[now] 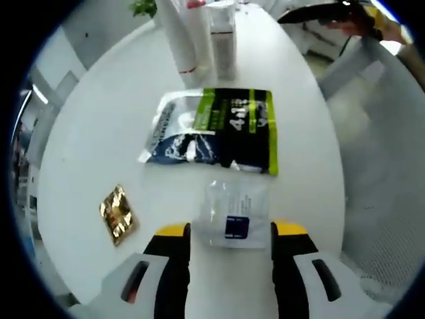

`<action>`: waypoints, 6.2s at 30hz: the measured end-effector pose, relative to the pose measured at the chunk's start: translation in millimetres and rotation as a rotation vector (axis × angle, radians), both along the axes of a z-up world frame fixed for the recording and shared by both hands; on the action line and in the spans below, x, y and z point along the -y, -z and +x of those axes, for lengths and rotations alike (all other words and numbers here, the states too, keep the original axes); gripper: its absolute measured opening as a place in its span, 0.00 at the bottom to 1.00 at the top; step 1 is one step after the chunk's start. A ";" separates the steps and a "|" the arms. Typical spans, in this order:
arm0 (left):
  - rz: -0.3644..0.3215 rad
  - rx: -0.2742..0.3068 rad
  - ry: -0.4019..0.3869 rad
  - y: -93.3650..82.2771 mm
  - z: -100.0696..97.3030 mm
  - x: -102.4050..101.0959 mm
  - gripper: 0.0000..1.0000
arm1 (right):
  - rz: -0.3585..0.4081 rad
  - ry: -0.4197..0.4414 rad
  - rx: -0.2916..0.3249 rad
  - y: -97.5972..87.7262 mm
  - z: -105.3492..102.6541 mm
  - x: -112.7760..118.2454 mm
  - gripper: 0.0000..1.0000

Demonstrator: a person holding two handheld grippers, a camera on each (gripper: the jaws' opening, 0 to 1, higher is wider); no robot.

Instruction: Arrange the skincare products in the storage area until every visible bottle or jar stands upright without overlapping.

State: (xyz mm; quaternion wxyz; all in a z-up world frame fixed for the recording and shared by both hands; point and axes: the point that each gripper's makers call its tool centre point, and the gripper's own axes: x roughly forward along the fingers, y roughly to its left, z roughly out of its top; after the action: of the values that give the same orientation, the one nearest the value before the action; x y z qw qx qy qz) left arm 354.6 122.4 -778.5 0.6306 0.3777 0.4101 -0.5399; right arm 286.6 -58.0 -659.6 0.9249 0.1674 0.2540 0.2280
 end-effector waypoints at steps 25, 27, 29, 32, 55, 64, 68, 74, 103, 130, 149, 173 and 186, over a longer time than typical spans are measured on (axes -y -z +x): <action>-0.285 -0.046 -0.390 -34.9 -8.9 4.0 0.70 | -0.003 -0.003 0.015 -2.2 -0.3 0.1 0.95; -0.294 -0.043 -0.411 -37.2 -12.8 0.8 0.72 | -0.008 -0.010 0.019 -2.4 -0.6 -0.9 0.95; -0.316 -0.041 -0.432 -41.5 -15.6 0.0 0.75 | -0.011 -0.014 0.021 -2.3 -0.7 -1.2 0.95; -0.387 -0.004 -0.496 -53.1 -15.6 0.1 0.82 | -0.008 -0.009 0.029 -3.0 -0.5 0.4 0.94; -0.526 0.079 -0.688 -83.8 -53.8 -40.3 0.90 | -0.039 -0.042 0.065 -7.6 -4.6 -6.3 0.96; -0.567 0.110 -0.764 -88.9 -65.6 -56.3 0.94 | -0.034 -0.037 0.070 -8.7 -4.2 -5.4 0.96; -0.587 0.123 -0.782 -91.0 -66.2 -59.8 0.95 | -0.038 -0.042 0.069 -7.8 -4.4 -5.5 0.96; -0.597 0.148 -0.798 -93.7 -67.4 -63.6 0.95 | -0.034 -0.040 0.064 -6.6 -4.2 -4.6 0.96; -0.548 0.120 -0.818 -86.8 -65.5 -66.8 0.96 | -0.049 -0.073 0.037 -1.5 -6.9 -9.6 0.95; -0.467 0.106 -0.730 -74.7 -19.6 -53.6 0.93 | -0.053 -0.077 0.006 3.9 -7.4 -10.0 0.95; -0.372 0.093 -0.666 -55.7 35.2 -55.4 0.92 | -0.052 -0.068 -0.032 8.8 -6.6 -8.7 0.95; -0.232 0.053 -0.577 -22.8 99.6 -35.0 0.84 | -0.049 -0.027 -0.057 12.6 -4.2 -2.5 0.94; -0.164 0.014 -0.540 -10.1 118.0 -28.7 0.76 | -0.042 -0.030 -0.072 15.2 -4.4 -2.9 0.94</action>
State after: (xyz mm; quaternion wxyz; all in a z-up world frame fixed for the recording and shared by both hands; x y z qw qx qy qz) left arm 472.6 151.2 -768.3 0.7831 0.2061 0.4463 -0.3809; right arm 282.2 -55.1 -674.9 0.9150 0.1522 0.2945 0.2301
